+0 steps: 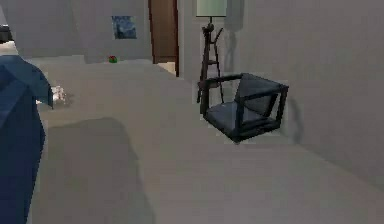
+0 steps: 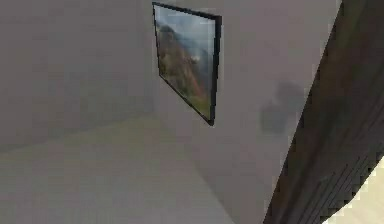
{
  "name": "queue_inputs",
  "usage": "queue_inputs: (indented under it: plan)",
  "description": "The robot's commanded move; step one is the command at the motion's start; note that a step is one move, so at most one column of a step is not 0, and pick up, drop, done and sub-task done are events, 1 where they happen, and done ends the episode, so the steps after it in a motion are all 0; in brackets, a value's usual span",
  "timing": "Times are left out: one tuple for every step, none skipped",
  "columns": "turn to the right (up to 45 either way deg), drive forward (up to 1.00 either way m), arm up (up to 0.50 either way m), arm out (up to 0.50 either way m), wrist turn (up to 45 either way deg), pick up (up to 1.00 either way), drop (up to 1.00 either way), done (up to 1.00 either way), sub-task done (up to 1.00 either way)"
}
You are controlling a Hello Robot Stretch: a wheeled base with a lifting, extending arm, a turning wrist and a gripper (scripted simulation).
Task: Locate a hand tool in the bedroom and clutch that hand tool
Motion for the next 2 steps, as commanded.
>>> queue_inputs:
  plan:
    - [-36.0,0.00,0.00,0.00,0.0,0.00,0.00,0.00,0.00]
    - [0.0,0.05,0.00,0.00,0.0,0.00,0.00,0.00,0.00]
